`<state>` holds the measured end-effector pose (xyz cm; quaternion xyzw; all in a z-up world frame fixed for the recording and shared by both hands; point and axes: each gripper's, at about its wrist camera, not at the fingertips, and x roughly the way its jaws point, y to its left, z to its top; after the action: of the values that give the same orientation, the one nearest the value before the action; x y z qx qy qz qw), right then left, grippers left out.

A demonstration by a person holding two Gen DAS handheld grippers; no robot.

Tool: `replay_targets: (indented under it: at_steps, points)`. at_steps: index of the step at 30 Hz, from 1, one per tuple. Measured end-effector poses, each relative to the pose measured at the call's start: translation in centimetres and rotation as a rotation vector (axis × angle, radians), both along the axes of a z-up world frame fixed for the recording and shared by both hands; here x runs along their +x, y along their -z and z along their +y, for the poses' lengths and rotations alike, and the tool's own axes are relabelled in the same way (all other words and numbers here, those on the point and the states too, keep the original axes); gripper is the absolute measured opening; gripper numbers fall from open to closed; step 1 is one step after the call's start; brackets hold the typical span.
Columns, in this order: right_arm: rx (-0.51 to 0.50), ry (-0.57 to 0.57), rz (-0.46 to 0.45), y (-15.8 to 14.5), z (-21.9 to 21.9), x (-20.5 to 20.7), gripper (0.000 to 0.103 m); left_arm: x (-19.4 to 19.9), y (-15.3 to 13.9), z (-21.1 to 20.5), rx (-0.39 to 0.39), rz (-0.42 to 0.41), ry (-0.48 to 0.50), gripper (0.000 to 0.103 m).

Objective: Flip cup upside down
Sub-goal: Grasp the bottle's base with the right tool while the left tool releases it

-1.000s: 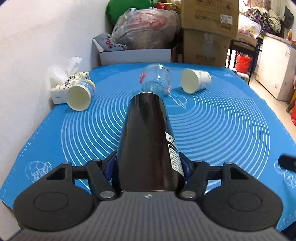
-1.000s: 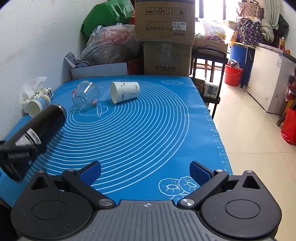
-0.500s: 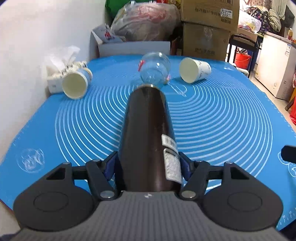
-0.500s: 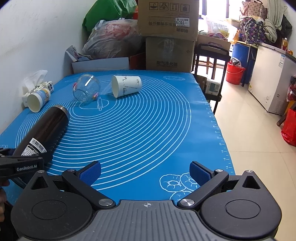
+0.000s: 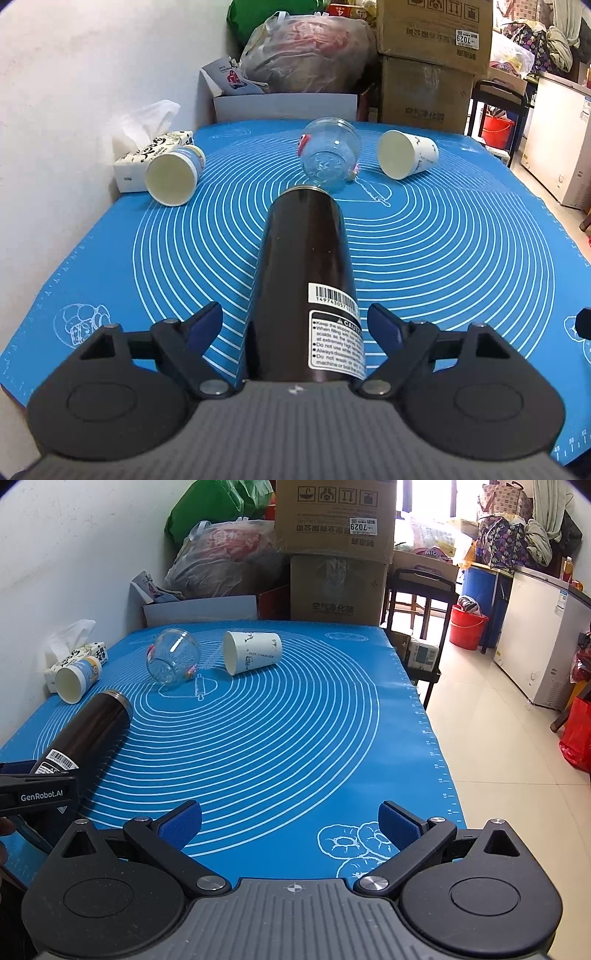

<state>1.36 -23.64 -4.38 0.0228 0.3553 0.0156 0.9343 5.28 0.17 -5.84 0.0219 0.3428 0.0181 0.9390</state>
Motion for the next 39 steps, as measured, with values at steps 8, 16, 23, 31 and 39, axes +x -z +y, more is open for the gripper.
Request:
replay_targets:
  at_steps: [8, 16, 23, 31, 39]
  points:
    - [-0.002, -0.001, -0.001, -0.1, 0.0, -0.2, 0.103, -0.2, -0.2, 0.1, -0.004, -0.003, -0.005, 0.085]
    - [-0.078, -0.109, 0.016, -1.4, 1.5, 0.3, 0.103, -1.2, -2.4, 0.8, -0.086, 0.0, 0.025, 0.088]
    - [-0.342, -0.336, -0.049, -5.3, 5.8, 1.0, 0.103, -3.1, -6.3, 3.0, -0.111, -0.069, 0.001, 0.098]
    - [-0.943, -0.768, -0.13, -7.2, 15.8, 0.4, 0.103, -3.4, -6.6, 7.6, -0.076, -0.081, -0.126, 0.098]
    - [-1.657, -1.283, -0.19, -0.7, 23.9, -0.9, 0.103, -2.8, -4.0, 11.8, -0.073, -0.059, -0.198, 0.098]
